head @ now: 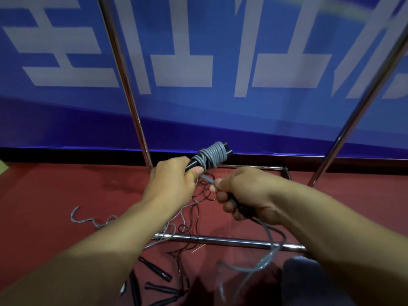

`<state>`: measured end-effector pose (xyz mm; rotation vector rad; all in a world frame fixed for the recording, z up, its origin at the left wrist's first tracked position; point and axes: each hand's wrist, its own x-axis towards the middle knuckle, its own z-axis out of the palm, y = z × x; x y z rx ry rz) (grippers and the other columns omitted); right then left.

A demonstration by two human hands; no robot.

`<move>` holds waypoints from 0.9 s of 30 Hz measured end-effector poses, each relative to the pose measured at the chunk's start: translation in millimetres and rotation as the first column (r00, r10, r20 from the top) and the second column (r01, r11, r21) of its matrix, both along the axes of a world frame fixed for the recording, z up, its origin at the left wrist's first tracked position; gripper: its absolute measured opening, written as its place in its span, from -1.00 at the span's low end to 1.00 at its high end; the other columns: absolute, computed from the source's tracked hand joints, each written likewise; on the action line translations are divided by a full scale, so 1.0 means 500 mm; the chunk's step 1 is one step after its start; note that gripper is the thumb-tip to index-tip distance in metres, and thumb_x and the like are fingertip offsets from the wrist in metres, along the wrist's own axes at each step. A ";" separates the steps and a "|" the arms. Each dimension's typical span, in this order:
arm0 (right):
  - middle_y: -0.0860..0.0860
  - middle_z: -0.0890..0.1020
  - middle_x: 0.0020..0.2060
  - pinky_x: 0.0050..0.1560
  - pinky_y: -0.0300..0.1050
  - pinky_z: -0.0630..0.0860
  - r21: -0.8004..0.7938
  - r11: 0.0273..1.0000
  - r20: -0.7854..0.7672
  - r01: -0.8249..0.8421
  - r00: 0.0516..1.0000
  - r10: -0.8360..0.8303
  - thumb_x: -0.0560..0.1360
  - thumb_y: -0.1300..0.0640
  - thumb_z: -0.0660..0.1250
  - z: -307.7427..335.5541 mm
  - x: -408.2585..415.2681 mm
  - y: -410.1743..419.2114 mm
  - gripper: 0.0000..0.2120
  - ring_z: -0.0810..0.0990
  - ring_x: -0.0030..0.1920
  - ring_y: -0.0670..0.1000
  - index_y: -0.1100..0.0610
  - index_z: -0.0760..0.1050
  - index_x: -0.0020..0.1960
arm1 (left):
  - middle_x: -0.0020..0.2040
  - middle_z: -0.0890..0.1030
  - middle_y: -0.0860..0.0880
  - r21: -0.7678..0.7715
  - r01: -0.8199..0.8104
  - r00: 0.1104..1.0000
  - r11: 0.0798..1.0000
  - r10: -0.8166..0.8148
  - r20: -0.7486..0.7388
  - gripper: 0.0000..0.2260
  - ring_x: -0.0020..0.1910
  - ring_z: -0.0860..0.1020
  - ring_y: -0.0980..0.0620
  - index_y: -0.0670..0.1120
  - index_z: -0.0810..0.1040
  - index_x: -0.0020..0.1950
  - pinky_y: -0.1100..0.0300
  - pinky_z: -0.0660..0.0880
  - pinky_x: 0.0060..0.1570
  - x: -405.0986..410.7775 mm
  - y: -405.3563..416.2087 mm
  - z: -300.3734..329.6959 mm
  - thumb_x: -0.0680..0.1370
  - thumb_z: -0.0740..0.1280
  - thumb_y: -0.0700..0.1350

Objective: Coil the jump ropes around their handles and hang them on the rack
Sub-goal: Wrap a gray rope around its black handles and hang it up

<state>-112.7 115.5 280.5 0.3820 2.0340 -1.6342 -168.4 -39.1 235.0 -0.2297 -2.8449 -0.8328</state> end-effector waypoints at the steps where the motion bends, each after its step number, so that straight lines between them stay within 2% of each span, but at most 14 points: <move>1: -0.05 0.45 -0.46 -0.40 -0.21 0.36 -0.009 1.000 0.055 -0.029 0.998 0.030 0.69 0.16 0.10 0.001 0.001 0.006 -0.72 0.40 -0.48 -0.09 0.10 0.49 -0.13 | -0.36 0.52 0.03 -0.005 -0.004 1.000 1.000 0.004 0.020 -0.74 -0.24 0.54 -0.11 -0.02 0.55 -0.17 0.12 0.32 -0.26 -0.001 -0.005 -0.001 0.58 0.34 0.13; 3: -0.06 0.52 -0.44 -0.28 -0.13 0.46 0.025 0.996 0.134 -0.080 0.988 0.076 0.68 0.17 0.11 0.003 0.005 0.014 -0.73 0.51 -0.43 -0.08 0.09 0.51 -0.12 | -0.36 0.53 0.02 -0.027 0.012 0.999 1.000 -0.011 0.034 -0.74 -0.25 0.54 -0.09 -0.02 0.56 -0.17 0.12 0.34 -0.26 -0.003 -0.011 -0.003 0.57 0.36 0.14; 5: -0.03 0.57 -0.37 -0.19 -0.08 0.46 0.156 0.982 0.144 -0.106 0.986 0.083 0.66 0.16 0.14 0.000 0.006 0.020 -0.74 0.55 -0.40 -0.07 0.09 0.54 -0.11 | -0.36 0.53 0.02 -0.059 0.030 0.999 0.998 -0.028 0.031 -0.72 -0.26 0.53 -0.09 -0.03 0.57 -0.18 0.11 0.33 -0.27 -0.004 -0.011 -0.005 0.56 0.37 0.15; 7: 0.01 0.56 -0.33 -0.20 -0.09 0.45 0.323 0.940 0.074 -0.112 0.993 0.093 0.66 0.13 0.16 -0.005 0.006 0.025 -0.73 0.54 -0.38 -0.03 0.10 0.55 -0.13 | -0.38 0.52 0.01 -0.076 0.014 0.999 0.997 -0.011 0.044 -0.68 -0.29 0.52 -0.08 -0.05 0.53 -0.24 0.12 0.32 -0.30 -0.005 -0.011 -0.007 0.55 0.39 0.16; 9: 0.05 0.58 -0.29 -0.23 -0.10 0.52 0.549 0.823 -0.035 -0.148 0.979 0.200 0.66 0.07 0.17 -0.008 0.003 0.034 -0.73 0.56 -0.33 0.03 0.11 0.54 -0.14 | -0.40 0.52 -0.01 -0.088 -0.003 0.998 0.996 0.009 0.061 -0.66 -0.32 0.52 -0.05 -0.06 0.54 -0.26 0.13 0.31 -0.34 -0.008 -0.013 -0.007 0.54 0.40 0.18; 11: 0.04 0.57 -0.29 -0.22 -0.13 0.53 0.633 0.759 -0.125 -0.151 0.948 0.293 0.67 0.05 0.17 -0.005 0.004 0.035 -0.70 0.55 -0.30 0.02 0.10 0.54 -0.15 | -0.41 0.51 -0.01 -0.092 -0.010 0.997 0.996 0.017 0.074 -0.66 -0.35 0.51 -0.02 -0.06 0.56 -0.27 0.14 0.30 -0.37 -0.009 -0.012 -0.006 0.53 0.41 0.18; 12: 0.02 0.53 -0.34 -0.30 -0.16 0.48 0.564 0.812 -0.146 -0.148 0.951 0.274 0.69 0.05 0.16 -0.003 0.005 0.034 -0.68 0.49 -0.38 0.00 0.11 0.55 -0.17 | -0.41 0.51 -0.01 -0.099 -0.005 0.997 0.995 0.013 0.079 -0.66 -0.34 0.51 -0.02 -0.07 0.55 -0.27 0.14 0.30 -0.37 -0.007 -0.010 -0.006 0.53 0.41 0.17; 14: 0.02 0.44 -0.44 -0.44 -0.21 0.35 0.280 0.956 -0.148 -0.088 0.980 0.133 0.71 0.09 0.12 0.000 0.006 0.035 -0.65 0.33 -0.51 -0.05 0.17 0.54 -0.15 | -0.38 0.52 0.00 -0.113 0.025 0.995 0.993 -0.014 0.095 -0.68 -0.29 0.53 -0.08 -0.06 0.56 -0.25 0.13 0.32 -0.32 -0.005 -0.004 -0.009 0.54 0.41 0.15; 15: 0.01 0.41 -0.48 -0.48 -0.23 0.30 0.175 0.984 -0.136 -0.046 0.988 0.070 0.71 0.11 0.10 0.001 0.003 0.037 -0.65 0.28 -0.54 -0.06 0.17 0.52 -0.15 | -0.36 0.53 -0.01 -0.117 0.047 0.994 0.992 -0.035 0.106 -0.71 -0.26 0.54 -0.11 -0.06 0.58 -0.22 0.12 0.33 -0.30 -0.005 -0.001 -0.011 0.54 0.40 0.14; 18: -0.06 0.35 -0.58 -0.56 -0.25 0.17 0.057 0.996 -0.090 0.069 0.994 -0.064 0.68 0.17 0.11 0.005 -0.011 0.048 -0.65 0.22 -0.59 -0.10 0.13 0.48 -0.23 | -0.29 0.56 -0.04 -0.120 0.130 0.985 0.984 -0.114 0.131 -0.76 -0.20 0.57 -0.14 -0.06 0.58 -0.14 0.09 0.40 -0.27 -0.004 0.008 -0.008 0.56 0.38 0.10; 21: -0.06 0.26 -0.56 -0.62 -0.27 0.07 -0.079 0.990 -0.008 0.118 0.993 -0.119 0.65 0.20 0.08 0.022 -0.016 0.054 -0.69 0.13 -0.61 -0.11 0.12 0.42 -0.24 | -0.20 0.60 -0.04 -0.137 0.221 0.967 0.966 -0.200 0.156 -0.82 -0.17 0.58 -0.10 -0.03 0.59 -0.06 0.08 0.50 -0.17 -0.001 0.013 0.007 0.58 0.38 0.07; 23: -0.07 0.20 -0.52 -0.63 -0.29 0.04 -0.160 0.980 0.044 0.115 0.993 -0.109 0.66 0.14 0.08 0.028 -0.015 0.058 -0.67 0.08 -0.59 -0.12 0.10 0.38 -0.27 | -0.21 0.59 -0.03 -0.141 0.287 0.945 0.948 -0.256 0.205 -0.84 -0.19 0.57 -0.07 0.02 0.54 -0.14 0.10 0.50 -0.18 0.004 0.014 0.018 0.59 0.38 0.04; 25: -0.05 0.17 -0.48 -0.64 -0.32 0.07 -0.192 0.975 0.077 0.113 0.992 -0.099 0.66 0.07 0.14 0.027 -0.014 0.061 -0.62 0.08 -0.59 -0.11 0.09 0.38 -0.32 | -0.25 0.54 -0.02 -0.176 0.357 0.918 0.917 -0.310 0.248 -0.75 -0.25 0.53 -0.05 0.01 0.44 -0.26 0.11 0.43 -0.26 0.011 0.011 0.024 0.60 0.36 0.00; 27: -0.03 0.20 -0.51 -0.64 -0.31 0.10 -0.216 0.969 0.096 0.122 0.990 -0.103 0.65 0.07 0.19 0.023 -0.014 0.063 -0.58 0.12 -0.61 -0.10 0.09 0.36 -0.39 | -0.29 0.51 0.00 -0.185 0.432 0.883 0.883 -0.373 0.284 -0.74 -0.32 0.48 -0.02 -0.01 0.42 -0.27 0.12 0.35 -0.32 0.019 0.009 0.025 0.61 0.33 -0.05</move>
